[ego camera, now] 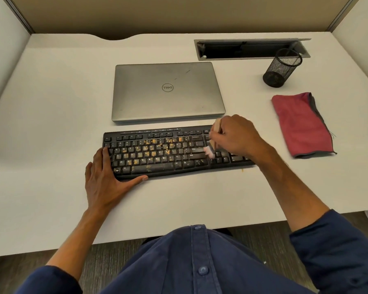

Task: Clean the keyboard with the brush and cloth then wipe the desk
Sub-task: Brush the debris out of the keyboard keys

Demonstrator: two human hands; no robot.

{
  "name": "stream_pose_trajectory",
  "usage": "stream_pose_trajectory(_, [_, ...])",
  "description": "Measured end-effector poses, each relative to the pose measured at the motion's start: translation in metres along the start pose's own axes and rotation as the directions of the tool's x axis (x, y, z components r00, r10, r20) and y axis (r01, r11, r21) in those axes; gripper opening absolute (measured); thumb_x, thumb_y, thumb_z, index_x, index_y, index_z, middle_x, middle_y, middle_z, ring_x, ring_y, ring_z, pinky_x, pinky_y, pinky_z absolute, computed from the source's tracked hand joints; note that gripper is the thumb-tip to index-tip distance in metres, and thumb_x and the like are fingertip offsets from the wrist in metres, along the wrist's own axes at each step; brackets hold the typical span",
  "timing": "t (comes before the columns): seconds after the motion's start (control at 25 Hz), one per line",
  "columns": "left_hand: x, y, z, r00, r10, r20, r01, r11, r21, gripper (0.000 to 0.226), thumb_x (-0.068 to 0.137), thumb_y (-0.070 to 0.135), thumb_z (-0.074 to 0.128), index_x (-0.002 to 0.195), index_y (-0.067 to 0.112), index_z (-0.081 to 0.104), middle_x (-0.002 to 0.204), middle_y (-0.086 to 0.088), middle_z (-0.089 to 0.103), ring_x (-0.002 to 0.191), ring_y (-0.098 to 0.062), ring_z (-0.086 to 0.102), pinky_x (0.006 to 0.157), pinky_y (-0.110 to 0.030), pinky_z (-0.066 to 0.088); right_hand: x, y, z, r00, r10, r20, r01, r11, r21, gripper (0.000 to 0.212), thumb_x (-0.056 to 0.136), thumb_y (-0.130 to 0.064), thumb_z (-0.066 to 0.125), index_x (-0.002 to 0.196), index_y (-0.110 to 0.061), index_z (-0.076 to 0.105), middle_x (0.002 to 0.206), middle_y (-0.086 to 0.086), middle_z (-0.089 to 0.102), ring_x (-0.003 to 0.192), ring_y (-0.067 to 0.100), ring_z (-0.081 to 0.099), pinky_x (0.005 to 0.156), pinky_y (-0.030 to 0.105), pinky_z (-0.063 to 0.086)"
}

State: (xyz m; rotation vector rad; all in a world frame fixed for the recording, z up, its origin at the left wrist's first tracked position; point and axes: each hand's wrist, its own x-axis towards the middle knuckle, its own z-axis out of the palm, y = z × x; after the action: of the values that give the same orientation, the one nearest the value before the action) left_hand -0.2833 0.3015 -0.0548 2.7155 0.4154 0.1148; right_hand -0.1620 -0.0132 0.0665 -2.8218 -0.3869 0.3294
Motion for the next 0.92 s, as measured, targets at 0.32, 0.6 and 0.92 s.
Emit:
stream_pose_trajectory(0.32, [0.0, -0.001, -0.002, 1.0, 0.006, 0.009, -0.006, 1.0, -0.024, 0.139, 0.053, 0.101, 0.044, 0.155, 0.009, 0.02, 0.158, -0.013, 0.03, 0.143, -0.031, 0.031, 0.12, -0.049, 0.023, -0.015, -0.026, 0.018, 0.996, -0.066, -0.052, 0.076, 0.973, 0.216, 0.027, 0.098, -0.034, 0.053, 0.09, -0.021, 0.076, 0.073, -0.002, 0.073, 0.073, 0.018, 0.068, 0.071, 0.033, 0.054])
stream_pose_trajectory(0.6, [0.001, -0.006, -0.001, 0.999, 0.029, 0.015, -0.029, 0.999, -0.043, 0.136, 0.055, 0.098, 0.047, 0.156, 0.011, 0.018, 0.159, -0.011, 0.028, 0.145, -0.029, 0.03, 0.122, -0.048, 0.02, -0.029, -0.026, 0.015, 0.987, -0.003, -0.162, 0.059, 0.939, 0.339, 0.023, 0.096, -0.03, 0.057, 0.088, -0.022, 0.076, 0.07, -0.001, 0.073, 0.067, 0.02, 0.068, 0.065, 0.035, 0.055])
stream_pose_trajectory(0.92, [0.002, -0.019, -0.006, 0.992, 0.129, -0.002, -0.129, 0.991, -0.034, 0.124, 0.063, 0.093, 0.048, 0.155, 0.014, 0.022, 0.158, -0.008, 0.031, 0.134, -0.032, 0.039, 0.113, -0.049, 0.033, -0.041, 0.003, 0.013, 0.963, 0.214, -0.164, -0.176, 0.96, 0.219, 0.022, 0.092, -0.028, 0.056, 0.083, -0.022, 0.075, 0.067, -0.005, 0.072, 0.072, 0.016, 0.068, 0.073, 0.036, 0.055])
